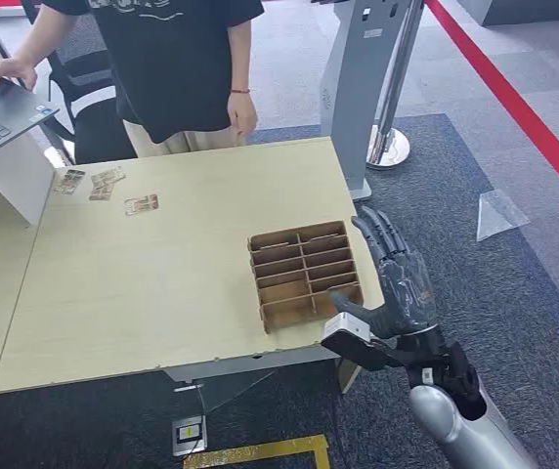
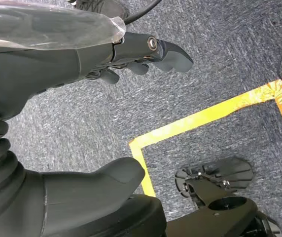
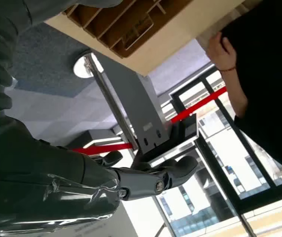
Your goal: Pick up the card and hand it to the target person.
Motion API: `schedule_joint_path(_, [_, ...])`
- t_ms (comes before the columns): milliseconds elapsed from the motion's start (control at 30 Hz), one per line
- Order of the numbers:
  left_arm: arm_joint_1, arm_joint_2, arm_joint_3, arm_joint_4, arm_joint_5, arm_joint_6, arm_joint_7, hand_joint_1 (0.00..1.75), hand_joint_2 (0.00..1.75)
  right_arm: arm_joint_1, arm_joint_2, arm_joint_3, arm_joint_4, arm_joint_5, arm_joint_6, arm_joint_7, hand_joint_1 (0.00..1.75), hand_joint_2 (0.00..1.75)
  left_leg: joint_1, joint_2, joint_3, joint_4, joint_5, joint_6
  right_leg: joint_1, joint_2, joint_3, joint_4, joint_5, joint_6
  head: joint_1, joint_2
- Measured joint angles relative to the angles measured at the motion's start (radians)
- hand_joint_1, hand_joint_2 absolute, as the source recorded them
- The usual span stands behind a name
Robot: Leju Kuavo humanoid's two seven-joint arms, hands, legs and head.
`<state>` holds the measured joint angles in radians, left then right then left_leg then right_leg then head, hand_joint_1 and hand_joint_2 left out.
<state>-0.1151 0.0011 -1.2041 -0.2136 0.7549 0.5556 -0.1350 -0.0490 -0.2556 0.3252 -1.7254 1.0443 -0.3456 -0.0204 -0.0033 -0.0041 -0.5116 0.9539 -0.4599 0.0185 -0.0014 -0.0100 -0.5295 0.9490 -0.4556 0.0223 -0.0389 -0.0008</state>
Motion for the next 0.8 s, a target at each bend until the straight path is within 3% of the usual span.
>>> schedule_joint_path(500, [-0.001,-0.001,-0.011,0.0,-0.005,-0.001,0.0,0.0,1.75,-0.059,0.0,0.06,0.163,0.024,-0.007,-0.03,0.0,1.75,0.0,0.0,0.0,0.0,0.0,0.0,0.0,0.0,0.0,0.0,0.0,0.0,0.0,0.0])
schedule_joint_path(800, [-0.006,-0.005,-0.02,0.0,-0.018,-0.002,0.005,0.0,1.75,-0.107,0.0,0.085,0.294,0.017,-0.071,-0.065,0.0,1.75,0.0,0.0,0.0,0.0,0.0,0.0,0.0,0.0,0.0,0.0,0.0,0.0,0.0,0.0])
